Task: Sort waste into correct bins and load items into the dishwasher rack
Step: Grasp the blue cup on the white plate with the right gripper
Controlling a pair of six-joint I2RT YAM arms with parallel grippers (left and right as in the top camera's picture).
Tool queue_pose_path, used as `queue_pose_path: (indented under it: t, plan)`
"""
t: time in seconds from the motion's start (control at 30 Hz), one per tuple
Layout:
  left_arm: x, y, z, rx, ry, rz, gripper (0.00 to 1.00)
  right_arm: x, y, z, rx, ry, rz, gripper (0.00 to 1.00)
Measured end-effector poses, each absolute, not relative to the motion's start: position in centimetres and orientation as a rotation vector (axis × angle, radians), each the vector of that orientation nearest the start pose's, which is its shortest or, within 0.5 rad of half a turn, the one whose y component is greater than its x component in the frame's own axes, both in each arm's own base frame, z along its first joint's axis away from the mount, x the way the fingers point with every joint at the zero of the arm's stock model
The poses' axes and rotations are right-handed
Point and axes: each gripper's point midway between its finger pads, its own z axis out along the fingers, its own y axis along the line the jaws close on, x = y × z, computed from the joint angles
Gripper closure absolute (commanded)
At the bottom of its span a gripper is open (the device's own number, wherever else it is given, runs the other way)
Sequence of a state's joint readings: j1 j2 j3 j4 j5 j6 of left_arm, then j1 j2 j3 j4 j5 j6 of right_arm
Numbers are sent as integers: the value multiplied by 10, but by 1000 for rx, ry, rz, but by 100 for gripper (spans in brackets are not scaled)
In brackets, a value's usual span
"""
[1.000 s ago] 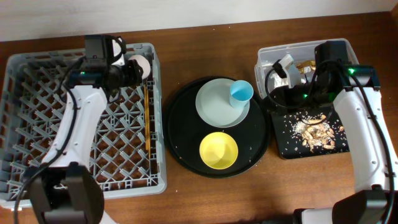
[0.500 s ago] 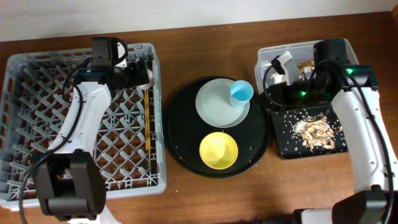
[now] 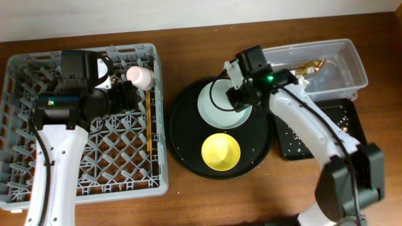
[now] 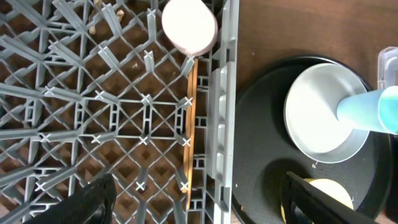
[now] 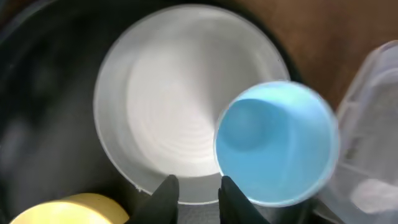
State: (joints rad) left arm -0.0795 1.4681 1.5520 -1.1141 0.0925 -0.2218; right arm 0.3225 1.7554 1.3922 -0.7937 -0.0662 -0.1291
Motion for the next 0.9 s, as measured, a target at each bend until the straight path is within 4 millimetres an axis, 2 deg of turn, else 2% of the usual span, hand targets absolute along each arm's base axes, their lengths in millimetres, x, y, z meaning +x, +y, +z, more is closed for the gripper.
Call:
queue_pose_path:
  t: [0.07, 0.17, 0.27, 0.37, 0.43, 0.53, 0.63, 0.8, 0.9]
  plan:
    - [355, -44, 246, -152, 2609, -228, 17, 392, 141, 91, -637, 2724, 127, 81]
    - [355, -44, 245, -153, 2613, -227, 17, 392, 140, 79, -640, 2752, 114, 84]
    - [354, -44, 244, -154, 2620, -227, 18, 393, 140, 78, -639, 2748, 114, 83]
    - [353, -44, 243, -154, 2622, -226, 17, 385, 146, 80, -654, 2774, 177, 78]
    - [352, -44, 243, -154, 2626, -226, 17, 393, 150, 95, -649, 2740, 187, 78]
    - [349, -44, 240, -156, 2641, -224, 17, 400, 143, 103, -632, 2716, 118, 78]
    - [349, -44, 240, -157, 2642, -224, 17, 402, 138, 102, -627, 2717, 77, 78]
    - [349, -44, 240, -157, 2643, -224, 17, 406, 138, 86, -629, 2738, 66, 78]
    - [349, -44, 240, -157, 2643, -224, 17, 406, 138, 86, -631, 2738, 66, 86]
